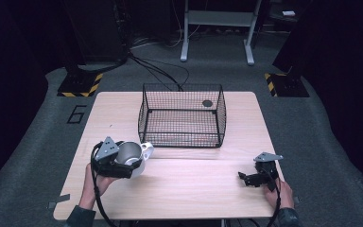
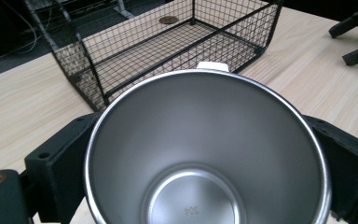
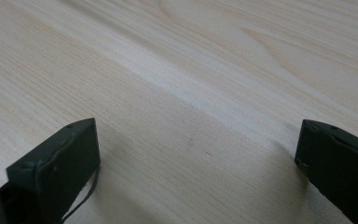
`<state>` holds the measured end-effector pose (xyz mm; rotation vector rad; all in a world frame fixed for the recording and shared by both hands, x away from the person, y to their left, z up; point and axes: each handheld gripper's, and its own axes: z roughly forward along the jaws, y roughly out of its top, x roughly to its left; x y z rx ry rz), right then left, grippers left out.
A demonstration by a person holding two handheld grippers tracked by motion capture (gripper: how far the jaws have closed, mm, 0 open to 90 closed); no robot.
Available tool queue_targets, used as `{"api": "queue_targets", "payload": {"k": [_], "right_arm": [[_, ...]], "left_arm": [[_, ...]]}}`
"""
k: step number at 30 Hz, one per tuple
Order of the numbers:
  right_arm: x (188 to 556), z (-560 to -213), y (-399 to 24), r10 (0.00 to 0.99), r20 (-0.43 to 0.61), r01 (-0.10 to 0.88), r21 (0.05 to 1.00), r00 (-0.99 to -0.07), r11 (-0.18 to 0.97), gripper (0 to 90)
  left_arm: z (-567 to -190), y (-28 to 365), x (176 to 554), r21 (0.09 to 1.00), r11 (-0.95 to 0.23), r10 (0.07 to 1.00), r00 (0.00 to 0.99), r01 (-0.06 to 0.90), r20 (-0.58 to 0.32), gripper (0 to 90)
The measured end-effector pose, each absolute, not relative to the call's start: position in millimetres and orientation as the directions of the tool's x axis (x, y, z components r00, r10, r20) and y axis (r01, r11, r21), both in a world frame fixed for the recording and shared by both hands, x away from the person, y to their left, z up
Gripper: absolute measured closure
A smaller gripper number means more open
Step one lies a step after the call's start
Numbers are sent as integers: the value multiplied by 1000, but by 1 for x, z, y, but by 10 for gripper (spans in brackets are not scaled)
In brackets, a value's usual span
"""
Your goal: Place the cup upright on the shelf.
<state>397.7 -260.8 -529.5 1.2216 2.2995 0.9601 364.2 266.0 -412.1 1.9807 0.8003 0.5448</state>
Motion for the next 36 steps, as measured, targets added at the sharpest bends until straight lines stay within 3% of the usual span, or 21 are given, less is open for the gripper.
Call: {"api": "queue_targets", "payload": {"k": [36], "right_arm": [[398, -529, -261, 829, -3, 581, 712, -559, 394, 0]], "left_arm": [[-367, 206, 420, 881, -407, 603, 795, 242, 61, 63]]}}
